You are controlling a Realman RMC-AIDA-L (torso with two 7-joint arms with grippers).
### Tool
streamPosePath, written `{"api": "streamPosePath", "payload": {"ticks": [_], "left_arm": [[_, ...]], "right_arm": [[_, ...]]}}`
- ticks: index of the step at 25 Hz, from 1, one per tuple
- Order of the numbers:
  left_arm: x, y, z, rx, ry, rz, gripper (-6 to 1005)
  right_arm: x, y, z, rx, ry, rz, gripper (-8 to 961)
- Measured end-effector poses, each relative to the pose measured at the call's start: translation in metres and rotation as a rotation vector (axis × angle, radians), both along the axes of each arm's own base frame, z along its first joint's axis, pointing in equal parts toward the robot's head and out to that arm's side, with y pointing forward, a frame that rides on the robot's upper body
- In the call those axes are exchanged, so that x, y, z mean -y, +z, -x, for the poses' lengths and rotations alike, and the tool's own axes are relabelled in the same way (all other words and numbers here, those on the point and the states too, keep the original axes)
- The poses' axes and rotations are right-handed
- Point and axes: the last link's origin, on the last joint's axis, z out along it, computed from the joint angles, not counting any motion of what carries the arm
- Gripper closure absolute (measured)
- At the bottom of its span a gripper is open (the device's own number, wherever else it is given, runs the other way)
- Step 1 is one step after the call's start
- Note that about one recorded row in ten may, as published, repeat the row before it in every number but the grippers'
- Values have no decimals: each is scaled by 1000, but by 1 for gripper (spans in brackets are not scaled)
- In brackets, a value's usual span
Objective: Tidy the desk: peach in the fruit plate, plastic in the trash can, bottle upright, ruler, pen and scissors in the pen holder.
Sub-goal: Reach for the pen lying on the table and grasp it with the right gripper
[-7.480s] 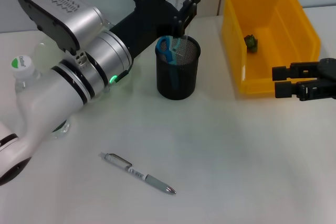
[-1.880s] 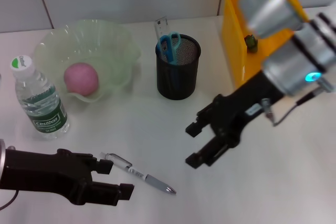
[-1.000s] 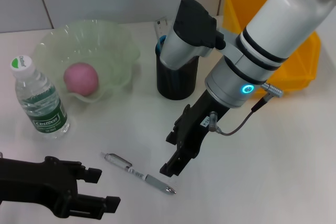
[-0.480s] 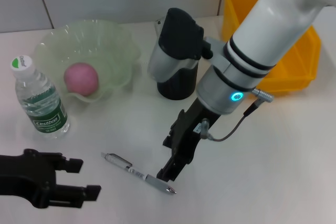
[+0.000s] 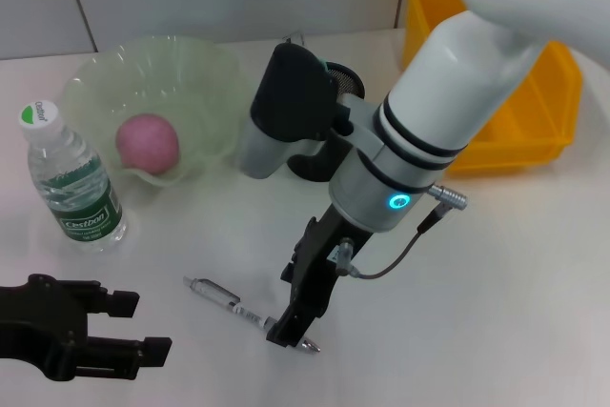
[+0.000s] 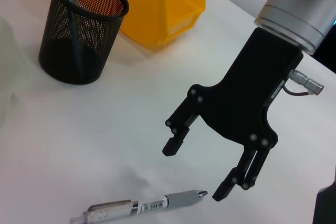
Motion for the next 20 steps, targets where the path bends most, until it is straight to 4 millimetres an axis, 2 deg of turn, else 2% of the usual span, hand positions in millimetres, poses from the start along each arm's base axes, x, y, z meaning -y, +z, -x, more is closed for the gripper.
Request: {"api": "streamPosePath", "payload": {"ticks": [10,20], "left_arm": [[1,5,1,3,4,1,213],[4,10,0,11,5,10,214]], "right_arm": [[4,-6,12,46,-133,-63,152],[8,-15,23,143,-159,-121,160]]}}
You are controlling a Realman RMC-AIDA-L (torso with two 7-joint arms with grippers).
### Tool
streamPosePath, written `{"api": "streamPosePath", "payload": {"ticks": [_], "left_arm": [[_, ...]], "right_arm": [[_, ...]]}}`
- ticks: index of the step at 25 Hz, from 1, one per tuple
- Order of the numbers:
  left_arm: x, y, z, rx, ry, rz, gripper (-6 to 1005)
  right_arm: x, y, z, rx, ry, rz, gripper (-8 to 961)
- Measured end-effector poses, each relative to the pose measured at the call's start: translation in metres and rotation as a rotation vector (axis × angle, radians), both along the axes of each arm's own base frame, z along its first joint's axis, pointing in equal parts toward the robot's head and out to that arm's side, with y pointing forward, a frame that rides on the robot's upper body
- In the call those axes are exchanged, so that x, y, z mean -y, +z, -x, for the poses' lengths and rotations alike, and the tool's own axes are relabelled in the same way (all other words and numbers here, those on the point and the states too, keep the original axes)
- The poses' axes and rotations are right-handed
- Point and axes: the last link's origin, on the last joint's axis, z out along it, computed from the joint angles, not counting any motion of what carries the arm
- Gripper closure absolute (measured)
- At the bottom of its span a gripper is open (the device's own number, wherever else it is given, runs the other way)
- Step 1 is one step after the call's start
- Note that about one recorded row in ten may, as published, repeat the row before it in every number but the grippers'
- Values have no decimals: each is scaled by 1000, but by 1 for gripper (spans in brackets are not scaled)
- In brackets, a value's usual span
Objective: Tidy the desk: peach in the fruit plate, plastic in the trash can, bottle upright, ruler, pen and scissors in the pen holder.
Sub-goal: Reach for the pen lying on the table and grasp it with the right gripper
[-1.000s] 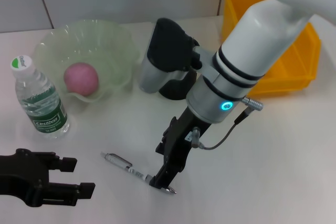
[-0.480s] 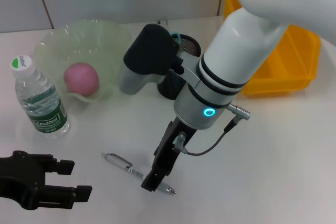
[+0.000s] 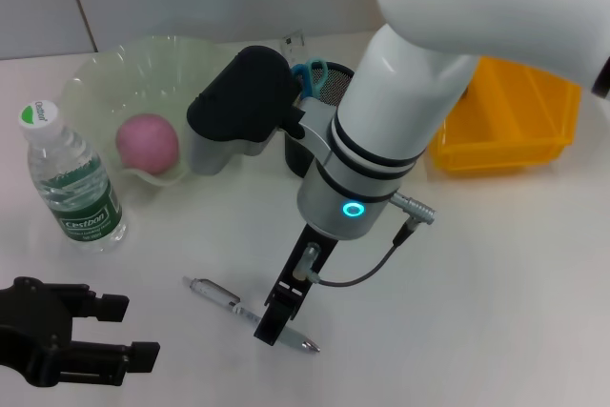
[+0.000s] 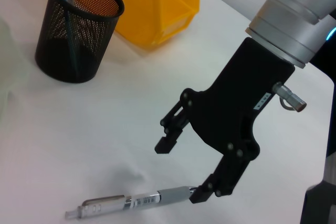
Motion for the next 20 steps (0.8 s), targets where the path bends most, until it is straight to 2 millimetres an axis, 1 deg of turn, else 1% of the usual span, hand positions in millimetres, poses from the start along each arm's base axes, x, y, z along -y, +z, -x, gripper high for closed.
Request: {"api": "streamPosePath", "payload": {"ticks": [10,20], "left_arm": [[3,3,0,1,-1,11,214],[0,2,-5,7,-18,23,213]], "right_arm": [[2,-5,5,42,-8,-36,185],[4,-13,-1,50,6,-40,209]]}}
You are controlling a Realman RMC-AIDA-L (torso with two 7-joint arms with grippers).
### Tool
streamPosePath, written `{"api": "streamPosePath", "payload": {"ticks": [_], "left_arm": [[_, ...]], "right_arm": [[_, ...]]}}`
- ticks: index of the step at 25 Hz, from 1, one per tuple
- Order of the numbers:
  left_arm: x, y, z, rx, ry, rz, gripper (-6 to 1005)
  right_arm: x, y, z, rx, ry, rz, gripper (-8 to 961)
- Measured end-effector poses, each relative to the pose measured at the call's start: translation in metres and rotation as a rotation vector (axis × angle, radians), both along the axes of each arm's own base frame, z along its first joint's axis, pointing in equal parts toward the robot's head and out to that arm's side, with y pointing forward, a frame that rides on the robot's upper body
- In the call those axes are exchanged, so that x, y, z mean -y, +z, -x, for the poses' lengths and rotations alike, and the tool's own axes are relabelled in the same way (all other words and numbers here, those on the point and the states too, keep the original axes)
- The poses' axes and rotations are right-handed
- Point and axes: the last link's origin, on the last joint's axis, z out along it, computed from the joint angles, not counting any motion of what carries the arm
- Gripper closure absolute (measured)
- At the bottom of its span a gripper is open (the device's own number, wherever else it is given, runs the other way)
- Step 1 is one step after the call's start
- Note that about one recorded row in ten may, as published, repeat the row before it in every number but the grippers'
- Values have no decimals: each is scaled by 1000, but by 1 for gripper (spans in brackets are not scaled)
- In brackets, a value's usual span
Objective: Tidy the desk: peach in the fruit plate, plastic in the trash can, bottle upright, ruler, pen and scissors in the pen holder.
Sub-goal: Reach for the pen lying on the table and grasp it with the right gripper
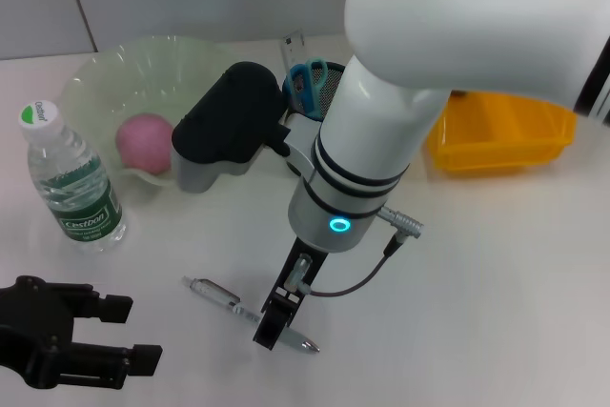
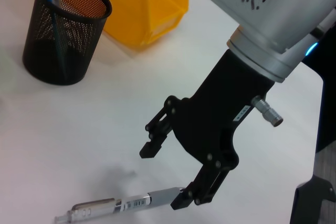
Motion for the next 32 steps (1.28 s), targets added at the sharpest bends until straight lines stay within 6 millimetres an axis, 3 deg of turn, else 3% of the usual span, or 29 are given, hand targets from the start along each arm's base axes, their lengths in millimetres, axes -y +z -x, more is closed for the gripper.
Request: {"api": "streamPosePath", "payload": {"ticks": [10,32], "left_arm": [[-3,-1,-5,1,-18,4,213],[-7,-3,-10,8,-25,7,213]], "right_arm": [[6,-10,-11,22,20,11,234],[8,-10,-13,32,24,27,287]]}}
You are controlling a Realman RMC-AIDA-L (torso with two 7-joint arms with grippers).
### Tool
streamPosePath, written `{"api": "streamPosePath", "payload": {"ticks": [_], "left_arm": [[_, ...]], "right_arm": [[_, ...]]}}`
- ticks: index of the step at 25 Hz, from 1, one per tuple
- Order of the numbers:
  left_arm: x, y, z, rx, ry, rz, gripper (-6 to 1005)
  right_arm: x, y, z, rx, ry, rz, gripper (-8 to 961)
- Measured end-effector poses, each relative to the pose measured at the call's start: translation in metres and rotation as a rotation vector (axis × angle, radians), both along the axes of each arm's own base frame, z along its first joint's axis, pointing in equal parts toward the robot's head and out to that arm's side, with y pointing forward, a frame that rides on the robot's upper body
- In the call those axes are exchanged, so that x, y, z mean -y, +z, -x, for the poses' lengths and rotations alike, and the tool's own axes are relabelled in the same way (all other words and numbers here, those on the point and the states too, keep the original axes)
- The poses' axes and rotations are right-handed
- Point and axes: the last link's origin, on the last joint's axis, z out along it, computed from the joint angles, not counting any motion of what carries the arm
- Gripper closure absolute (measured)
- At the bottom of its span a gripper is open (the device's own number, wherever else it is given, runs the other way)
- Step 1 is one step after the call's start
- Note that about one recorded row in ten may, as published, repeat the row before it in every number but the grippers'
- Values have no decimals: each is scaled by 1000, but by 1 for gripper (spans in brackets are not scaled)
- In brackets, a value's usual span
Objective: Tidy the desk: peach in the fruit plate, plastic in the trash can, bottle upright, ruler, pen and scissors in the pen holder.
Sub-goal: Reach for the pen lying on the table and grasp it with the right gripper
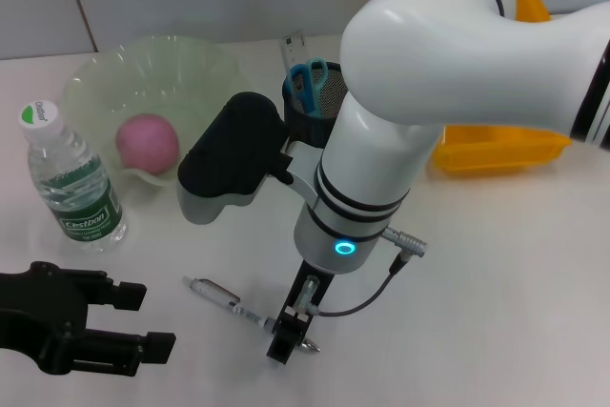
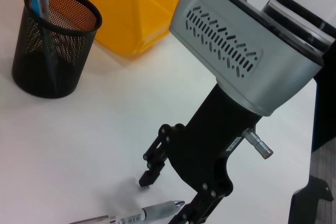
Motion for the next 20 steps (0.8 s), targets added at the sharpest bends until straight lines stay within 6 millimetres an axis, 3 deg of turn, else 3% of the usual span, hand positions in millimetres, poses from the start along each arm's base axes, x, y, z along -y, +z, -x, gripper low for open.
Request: {"api": "streamPosePath", "payload": {"ticks": [20], "left_arm": [[-1,0,-2,8,-7,1,213]], "right_arm": [[6,-1,-2,20,15,25,418]]}}
